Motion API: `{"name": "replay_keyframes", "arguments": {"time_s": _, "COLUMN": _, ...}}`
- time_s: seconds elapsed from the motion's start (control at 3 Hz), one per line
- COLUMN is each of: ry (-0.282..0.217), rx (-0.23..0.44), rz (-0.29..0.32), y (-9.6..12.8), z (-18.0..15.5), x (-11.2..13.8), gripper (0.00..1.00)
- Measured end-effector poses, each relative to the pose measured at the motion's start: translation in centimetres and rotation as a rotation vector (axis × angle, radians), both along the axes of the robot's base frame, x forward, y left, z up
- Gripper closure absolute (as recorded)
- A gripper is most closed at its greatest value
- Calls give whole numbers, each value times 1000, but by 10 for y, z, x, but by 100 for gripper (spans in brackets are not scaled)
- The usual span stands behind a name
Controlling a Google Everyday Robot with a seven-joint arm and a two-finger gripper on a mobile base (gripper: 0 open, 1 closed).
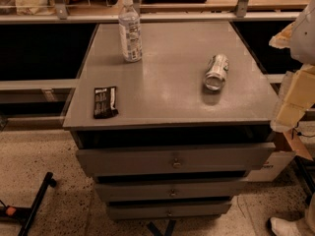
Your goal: Place 7up can upright
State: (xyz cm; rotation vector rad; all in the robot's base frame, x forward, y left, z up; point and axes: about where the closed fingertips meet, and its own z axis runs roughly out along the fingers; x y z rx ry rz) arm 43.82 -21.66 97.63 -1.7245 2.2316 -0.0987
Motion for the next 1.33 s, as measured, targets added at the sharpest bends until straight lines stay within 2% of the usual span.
{"name": "replay_keyframes", "arguments": {"time_s": 0.33, "ry": 0, "rx": 0, "rz": 0, "y": 0, "z": 0, "x": 0, "gripper": 0}}
{"name": "replay_keyframes", "arguments": {"time_s": 0.67, "ry": 9, "rx": 17, "rz": -54, "y": -2, "z": -8, "x": 24, "gripper": 0}}
{"name": "replay_keyframes", "arguments": {"time_s": 1.0, "ry": -8, "rx": 44, "rz": -139, "y": 6, "z": -11, "x": 69, "gripper": 0}}
{"name": "replay_keyframes", "arguments": {"time_s": 1.33, "ry": -50, "rx": 77, "rz": -259, "y": 19, "z": -9, "x": 108, "gripper": 0}}
